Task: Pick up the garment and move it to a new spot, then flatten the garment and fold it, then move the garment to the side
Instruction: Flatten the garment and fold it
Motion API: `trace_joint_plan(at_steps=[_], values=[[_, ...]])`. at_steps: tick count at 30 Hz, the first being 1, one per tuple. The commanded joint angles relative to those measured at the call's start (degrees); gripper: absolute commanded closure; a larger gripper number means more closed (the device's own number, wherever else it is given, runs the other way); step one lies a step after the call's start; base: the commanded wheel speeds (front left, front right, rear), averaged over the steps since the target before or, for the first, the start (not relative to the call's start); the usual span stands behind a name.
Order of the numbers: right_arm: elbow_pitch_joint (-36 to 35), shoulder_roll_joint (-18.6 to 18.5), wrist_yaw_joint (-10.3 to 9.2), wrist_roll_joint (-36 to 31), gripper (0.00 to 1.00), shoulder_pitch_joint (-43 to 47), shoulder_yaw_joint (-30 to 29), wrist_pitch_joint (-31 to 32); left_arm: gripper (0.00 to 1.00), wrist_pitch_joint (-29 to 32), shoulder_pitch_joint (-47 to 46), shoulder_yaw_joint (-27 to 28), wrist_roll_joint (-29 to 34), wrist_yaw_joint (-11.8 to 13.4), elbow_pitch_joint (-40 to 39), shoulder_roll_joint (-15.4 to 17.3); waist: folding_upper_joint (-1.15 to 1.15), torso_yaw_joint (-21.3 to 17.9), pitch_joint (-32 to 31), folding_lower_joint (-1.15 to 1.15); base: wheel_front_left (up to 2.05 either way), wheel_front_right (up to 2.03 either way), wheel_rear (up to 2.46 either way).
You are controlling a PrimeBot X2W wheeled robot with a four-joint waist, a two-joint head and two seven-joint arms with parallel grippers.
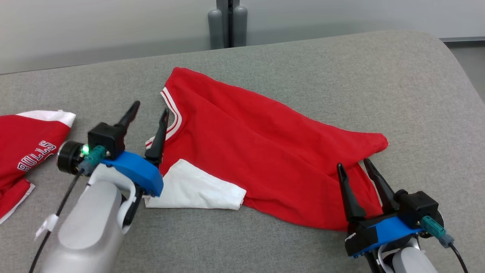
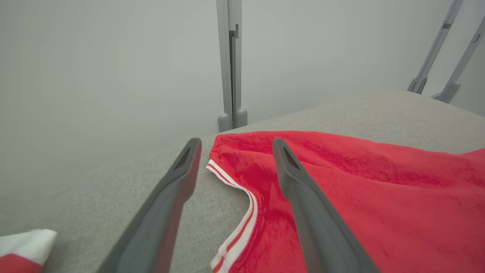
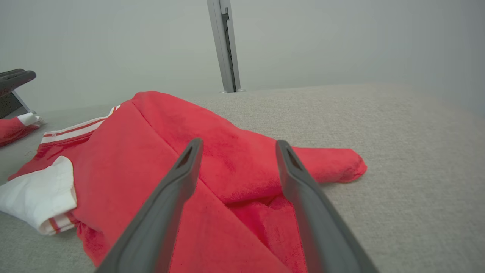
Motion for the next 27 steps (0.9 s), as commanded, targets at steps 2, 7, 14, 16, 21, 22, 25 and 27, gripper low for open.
trace_joint_plan(at_steps=[2,7,14,16,21,22,25,27], values=[[-0.37,-0.14,0.01,-0.2,0.0,1.19,-0.17,-0.21,0.0,-0.14,3.11,-1.36,0.21,0.08,-0.85,-0.17,0.0,0.6,-0.08,0.01,0.0,0.0,0.0],[-0.49,-0.14,0.01,-0.7,0.0,1.63,-0.53,-0.21,0.0,1.37,6.55,-4.32,-1.44,-0.08,-0.7,-0.97,0.0,1.44,0.29,0.01,0.0,0.0,0.0],[-0.07,-0.15,0.01,-1.06,0.0,0.19,-0.16,-0.21,0.0,4.31,7.03,-9.44,-4.96,-0.13,-0.04,-1.06,0.0,0.98,1.09,0.01,0.0,0.0,0.0],[-0.12,-0.15,0.01,-0.97,0.0,-0.07,0.05,-0.21,0.0,4.91,6.39,-10.36,-5.55,-0.13,0.83,-0.97,0.0,0.57,1.35,0.01,0.0,0.0,0.0],[-0.04,-0.16,0.01,-0.67,0.0,-0.08,0.03,-0.21,0.0,4.96,4.8,-11.73,-6.56,-0.14,3.85,-1.14,0.0,-0.43,1.96,0.01,0.0,0.0,0.0],[0.02,-0.14,0.01,-0.58,0.0,-0.16,0.03,-0.21,0.0,4.99,4.39,-11.99,-6.57,-0.14,4.47,-1.14,0.0,-0.62,2.1,0.01,0.0,0.0,0.0],[0.02,-0.15,0.01,-0.34,0.0,-0.27,0.18,-0.21,0.24,5.24,3.45,-13.06,-7.49,-0.13,6.14,-1.25,0.0,-1.2,2.35,0.01,0.0,0.0,0.0],[-0.04,-0.15,0.01,-0.2,0.0,-0.22,0.0,-0.21,1.0,5.29,2.96,-13.56,-8.01,-0.14,7.22,-1.34,0.0,-1.44,2.38,0.01,0.0,0.0,0.0]])
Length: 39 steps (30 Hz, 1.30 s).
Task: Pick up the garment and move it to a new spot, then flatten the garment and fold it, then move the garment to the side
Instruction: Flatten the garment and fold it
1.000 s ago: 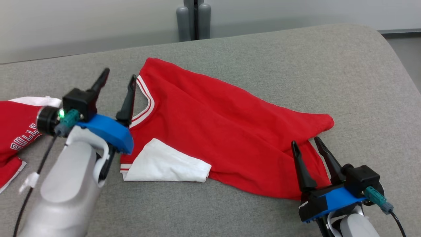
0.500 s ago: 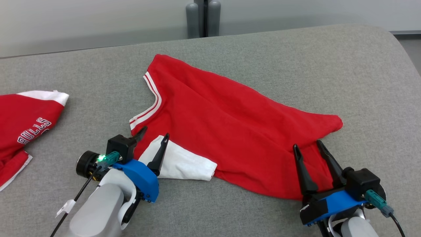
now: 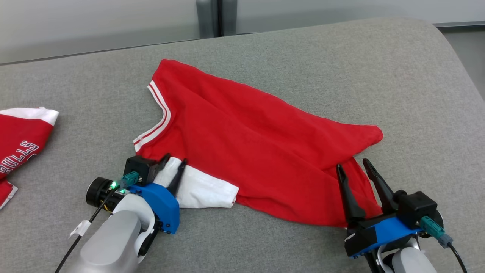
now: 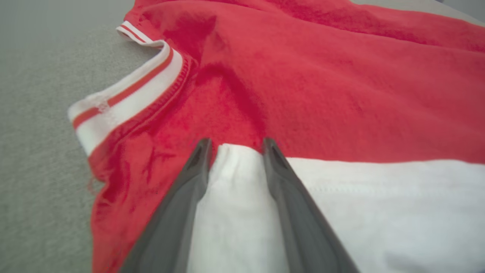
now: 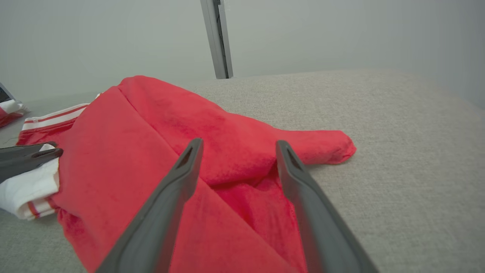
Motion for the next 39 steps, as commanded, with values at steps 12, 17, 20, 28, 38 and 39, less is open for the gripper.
trace_joint_plan(at_steps=[12,17,20,28,38,39], values=[[0.47,-0.14,0.01,0.33,0.0,2.23,-1.42,-0.21,1.0,-4.16,1.23,-1.93,-1.14,-0.09,-0.98,-0.87,0.0,2.88,-3.56,0.0,0.0,0.0,0.0],[0.34,-0.14,0.01,-0.01,0.0,3.66,-1.84,-0.21,1.0,-4.29,5.62,-2.66,-1.33,0.57,-7.27,-0.08,0.0,5.88,-5.87,0.0,0.0,0.0,0.0],[0.44,-0.13,0.01,-0.32,0.0,4.09,-1.87,-0.2,1.0,-2.63,9.54,-3.72,-1.97,1.37,-11.69,0.46,0.0,7.59,-6.7,0.0,0.0,0.0,0.0],[0.44,-0.13,0.02,-0.39,0.0,4.26,-1.81,-0.21,1.0,1.03,19.26,-5.05,-3.71,4.76,-20.21,2.58,0.0,9.84,-7.08,0.0,0.0,0.0,0.0],[1.16,-0.15,0.01,-0.39,0.0,4.37,-1.56,-0.21,0.37,2.29,23.82,-4.99,-4.88,8.0,-27.39,3.99,0.0,10.44,-7.0,0.0,0.0,0.0,0.0],[1.24,-0.15,0.01,-0.29,0.0,4.26,-1.53,-0.2,0.19,1.88,23.63,-4.74,-4.7,8.25,-28.0,4.24,0.0,10.3,-7.12,0.0,0.0,0.0,0.0]])
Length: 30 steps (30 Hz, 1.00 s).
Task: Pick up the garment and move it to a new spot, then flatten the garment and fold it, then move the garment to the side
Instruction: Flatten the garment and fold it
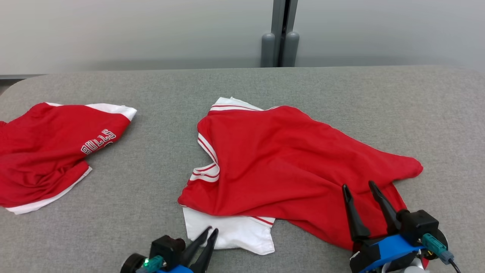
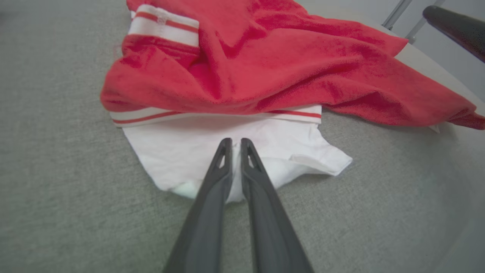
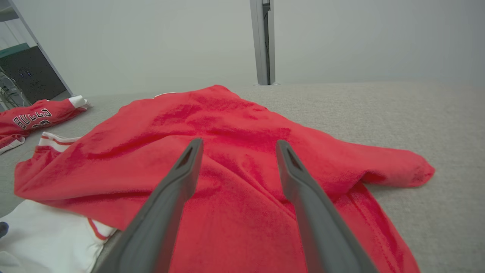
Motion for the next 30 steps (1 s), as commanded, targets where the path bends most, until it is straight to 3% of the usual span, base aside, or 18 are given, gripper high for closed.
trace_joint_plan(at_steps=[1,12,21,29,30], values=[[0.23,-0.16,0.01,0.0,0.0,-0.05,-0.02,-0.2,0.0,-1.23,-0.63,0.54,0.49,0.66,-1.12,0.58,0.0,-0.32,-0.24,0.0,0.0,0.0,0.0],[0.46,-0.14,0.01,0.85,0.0,0.22,0.28,-0.19,0.0,-6.18,-4.83,6.84,1.67,4.17,-4.16,3.24,0.0,-3.3,-0.71,0.0,0.0,0.0,0.0],[0.56,-0.15,0.01,1.17,0.0,-1.24,0.75,-0.2,0.0,-3.67,-9.97,7.09,1.04,1.93,2.86,4.35,0.0,-6.26,0.55,0.0,0.0,0.0,0.0],[0.64,-0.15,0.01,1.48,0.0,-1.84,0.98,-0.2,0.0,0.64,-12.86,5.39,-0.49,-1.26,11.01,2.82,0.0,-7.72,1.74,0.0,0.0,0.0,0.0],[0.63,-0.16,0.01,1.52,0.0,-1.97,1.04,-0.2,0.26,0.58,-13.4,5.36,-0.66,-1.55,11.89,2.57,0.0,-7.85,1.9,0.0,0.0,0.0,0.0]])
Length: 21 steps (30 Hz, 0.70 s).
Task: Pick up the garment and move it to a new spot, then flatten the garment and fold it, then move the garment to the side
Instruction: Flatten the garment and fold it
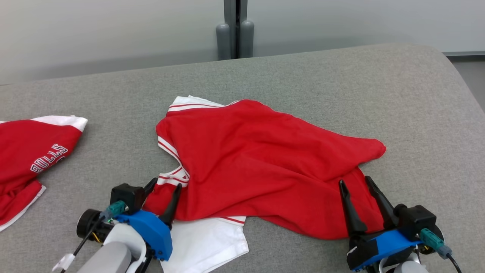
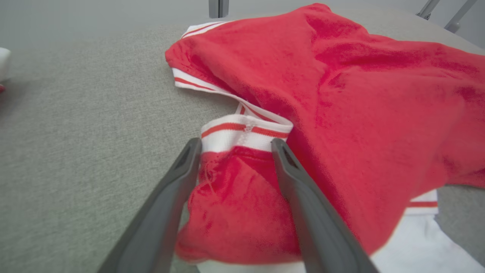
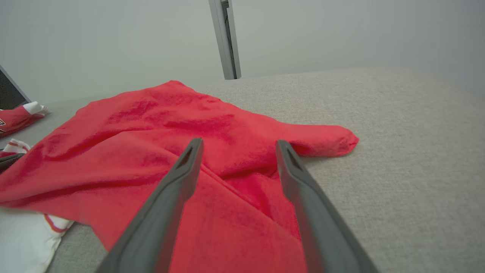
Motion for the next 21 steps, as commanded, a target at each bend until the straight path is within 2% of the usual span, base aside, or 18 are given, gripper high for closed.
trace_joint_plan(at_steps=[1,2,7,15,16,17,18,21], values=[[-0.15,-0.15,0.01,0.42,0.0,-0.94,0.1,-0.21,0.8,-0.4,-2.04,-0.06,-0.19,-0.7,1.47,-0.4,0.0,-0.18,0.29,0.0,0.0,0.0,0.0],[-0.13,-0.15,0.01,0.47,0.0,-1.14,0.13,-0.21,1.0,-0.6,-2.68,-0.03,-0.21,-0.93,2.38,-0.69,0.0,-0.26,0.42,0.0,0.0,0.0,0.0],[-0.18,-0.16,0.01,0.41,0.0,-1.88,0.29,-0.21,1.0,-2.8,-7.67,1.43,-0.85,-2.26,6.88,-2.03,0.0,-0.66,1.24,0.0,0.0,0.0,0.0],[0.01,-0.14,0.01,0.17,0.0,-2.49,0.19,-0.21,1.0,-7.33,-13.39,4.71,-1.92,-2.81,14.52,-4.11,0.0,-1.96,1.9,0.0,0.0,0.0,0.0],[0.03,-0.14,0.01,0.19,0.0,-2.53,0.25,-0.21,0.72,-7.66,-13.7,4.51,-1.39,-2.92,15.64,-4.14,0.0,-2.15,1.95,0.0,0.0,0.0,0.0],[0.05,-0.14,0.01,0.22,0.0,-2.55,0.23,-0.21,0.29,-7.9,-14.09,4.76,-1.36,-3.03,16.42,-4.43,0.0,-2.25,1.98,0.0,0.0,0.0,0.0],[0.08,-0.14,0.02,0.26,0.0,-2.56,0.2,-0.21,0.0,-8.19,-14.14,5.14,-1.37,-3.06,17.3,-4.73,0.0,-2.34,1.96,0.0,0.0,0.0,0.0],[-0.08,-0.16,0.01,0.33,0.0,-2.11,-0.29,-0.21,0.0,-8.64,-13.54,6.41,-0.16,-2.79,17.28,-4.99,0.0,-2.14,1.76,0.0,0.0,0.0,0.0]])
